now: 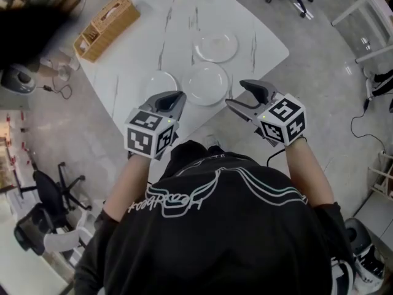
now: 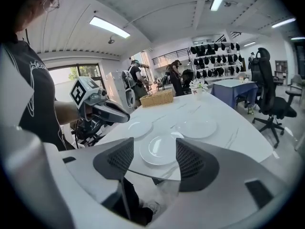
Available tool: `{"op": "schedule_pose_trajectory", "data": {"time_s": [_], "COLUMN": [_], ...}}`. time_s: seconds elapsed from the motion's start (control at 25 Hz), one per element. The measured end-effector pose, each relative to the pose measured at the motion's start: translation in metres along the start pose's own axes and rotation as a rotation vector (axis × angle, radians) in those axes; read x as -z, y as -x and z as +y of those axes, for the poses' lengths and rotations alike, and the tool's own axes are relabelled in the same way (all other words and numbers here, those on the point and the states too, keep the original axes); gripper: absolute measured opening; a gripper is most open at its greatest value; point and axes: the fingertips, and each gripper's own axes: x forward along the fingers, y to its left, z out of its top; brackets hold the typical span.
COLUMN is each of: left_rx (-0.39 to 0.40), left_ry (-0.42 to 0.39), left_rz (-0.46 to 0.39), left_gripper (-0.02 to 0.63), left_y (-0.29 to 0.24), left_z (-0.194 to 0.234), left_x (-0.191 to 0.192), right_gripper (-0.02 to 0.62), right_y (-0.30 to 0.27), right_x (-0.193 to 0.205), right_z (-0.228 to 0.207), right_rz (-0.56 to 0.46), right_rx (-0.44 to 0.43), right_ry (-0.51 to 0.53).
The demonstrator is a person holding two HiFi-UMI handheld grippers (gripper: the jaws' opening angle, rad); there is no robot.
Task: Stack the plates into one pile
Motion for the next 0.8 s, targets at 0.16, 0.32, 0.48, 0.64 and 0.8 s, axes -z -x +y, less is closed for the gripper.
{"op": "schedule_pose_trajectory", "data": {"time_s": [0.16, 0.32, 0.48, 0.64, 0.8], "left_rx": [-0.01, -0.015, -0.013, -0.009, -0.002], "left_ry": [-0.031, -0.084, -0.116, -0.124, -0.138], "left_rz": [0.06, 0.124, 0.178, 0.221, 0.259], "left_gripper": [0.034, 0.034, 0.034, 0.034, 0.034], "left_y": [-0.02, -0.039, -0.056, -0.071, -0.081], "left_z": [0.013, 0.023, 0.036, 0.047, 0.053], "left_x": [0.011, 0.021, 0.03, 0.035, 0.043], "right_gripper": [0.275, 0.275, 0.275, 0.275, 0.275], "right_y": [-0.018, -0.034, -0.048, -0.058, -0.065], "right_x": [0.015, 0.03, 0.04, 0.046, 0.048], "right_z": [-0.01, -0.015, -0.026, -0.034, -0.039], "right_rz": [0.05, 0.097, 0.128, 0.146, 0.154], "right_rx": [0.004, 0.007, 0.018, 0.023, 0.031], "right_ry": [-0.009, -0.032, -0.057, -0.087, -0.096]}}
